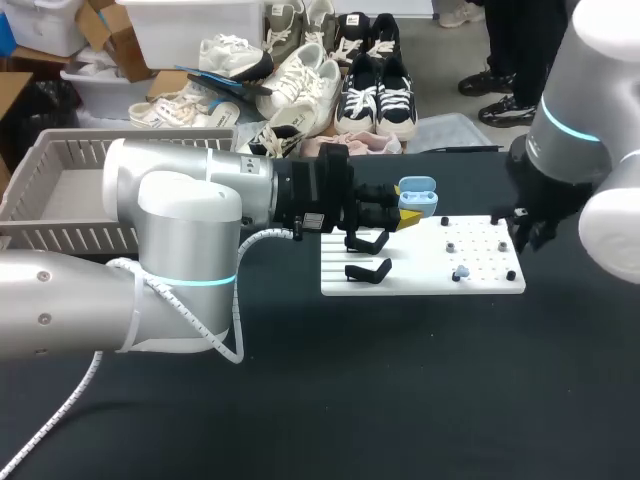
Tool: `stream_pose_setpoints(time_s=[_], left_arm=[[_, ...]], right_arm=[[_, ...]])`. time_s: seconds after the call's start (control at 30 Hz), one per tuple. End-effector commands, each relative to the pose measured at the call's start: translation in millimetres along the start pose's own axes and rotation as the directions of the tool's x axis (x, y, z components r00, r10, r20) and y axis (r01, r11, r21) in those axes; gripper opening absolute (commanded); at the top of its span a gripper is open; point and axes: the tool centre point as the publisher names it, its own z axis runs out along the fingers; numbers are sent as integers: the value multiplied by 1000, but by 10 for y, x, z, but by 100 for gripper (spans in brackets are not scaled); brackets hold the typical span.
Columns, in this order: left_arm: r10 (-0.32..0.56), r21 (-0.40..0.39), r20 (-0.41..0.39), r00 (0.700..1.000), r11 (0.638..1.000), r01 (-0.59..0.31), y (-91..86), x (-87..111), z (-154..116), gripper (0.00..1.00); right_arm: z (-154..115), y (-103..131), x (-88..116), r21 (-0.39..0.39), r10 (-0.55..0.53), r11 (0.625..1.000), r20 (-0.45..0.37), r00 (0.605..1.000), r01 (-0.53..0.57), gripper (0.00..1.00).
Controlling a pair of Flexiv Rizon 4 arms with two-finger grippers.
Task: Pick up each earbud case from the left stands, insert the matching earbuds, close the lid, and place the case in the box.
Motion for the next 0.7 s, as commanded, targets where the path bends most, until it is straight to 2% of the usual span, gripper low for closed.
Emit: stream_pose_setpoints(time_s=[0.03,0.13,0.33,0.47,0.7], left_arm=[[1,-4,2,1000,1000,-1,-12,4,-4,0],[1,-4,2,1000,1000,-1,-12,4,-4,0],[1,-4,2,1000,1000,-1,-12,4,-4,0],[1,-4,2,1000,1000,-1,-12,4,-4,0],[1,-4,2,1000,1000,-1,-12,4,-4,0]], right_arm=[[-98,7,51,66,180,982,-23,983,-179,0],[-149,-38,103,79,316,947,-37,948,-312,0],[-299,40,230,152,445,887,-22,895,-437,0],[-409,100,292,187,540,831,-42,841,-524,0],[-679,239,346,202,614,776,-20,789,-598,0]])
